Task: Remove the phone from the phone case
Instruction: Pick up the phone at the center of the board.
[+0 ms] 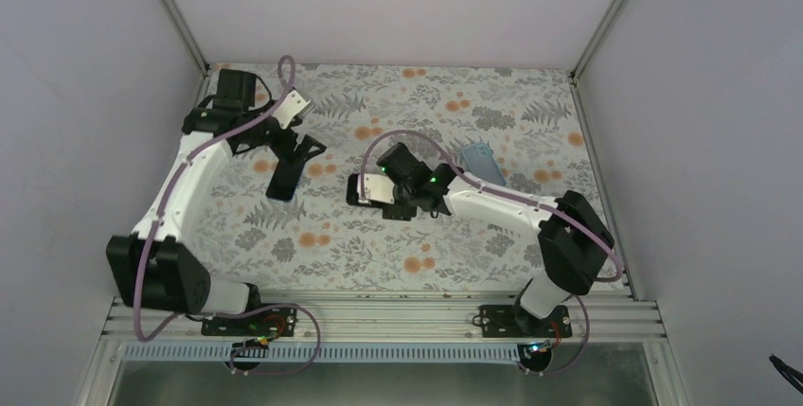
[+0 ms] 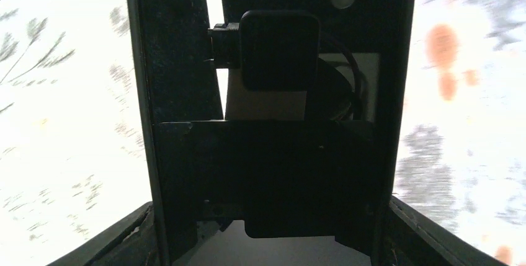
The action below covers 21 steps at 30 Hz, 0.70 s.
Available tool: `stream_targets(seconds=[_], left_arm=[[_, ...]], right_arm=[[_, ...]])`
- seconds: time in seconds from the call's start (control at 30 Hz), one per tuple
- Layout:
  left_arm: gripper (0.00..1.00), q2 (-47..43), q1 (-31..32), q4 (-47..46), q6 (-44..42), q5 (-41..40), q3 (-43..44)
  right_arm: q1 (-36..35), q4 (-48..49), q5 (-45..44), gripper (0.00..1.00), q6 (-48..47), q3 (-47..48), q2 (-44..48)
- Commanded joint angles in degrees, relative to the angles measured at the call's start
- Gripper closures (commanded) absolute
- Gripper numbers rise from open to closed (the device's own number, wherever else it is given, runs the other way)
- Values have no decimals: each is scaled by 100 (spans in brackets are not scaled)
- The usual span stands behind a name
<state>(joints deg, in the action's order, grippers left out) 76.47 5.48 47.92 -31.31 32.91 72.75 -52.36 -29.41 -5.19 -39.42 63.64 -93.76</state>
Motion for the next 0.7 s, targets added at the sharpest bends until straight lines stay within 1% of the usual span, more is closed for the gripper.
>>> stream_targets(seconds=[0.0,0.1,0.27,0.4,0.53,0.67], left_arm=[[0,678,102,911,-21,742,645],[0,945,166,1024,137,814,924],[2,1263,310,1313,161,1100,1242],[3,1425,333,1532,114,1622,1428],[7,1574,374,1422,297,1505,1410],[10,1708,403,1375,374,1702,1484]], right_arm=[[58,781,-644,32,-165,472,382],[68,987,-823,30,-208,667,428],[68,1287,-1113,30,-242,909,330],[63,1511,-1239,30,-283,1030,305],[61,1454,-1201,31,-265,1270,286],[54,1360,-1065,31,-238,1421,277]])
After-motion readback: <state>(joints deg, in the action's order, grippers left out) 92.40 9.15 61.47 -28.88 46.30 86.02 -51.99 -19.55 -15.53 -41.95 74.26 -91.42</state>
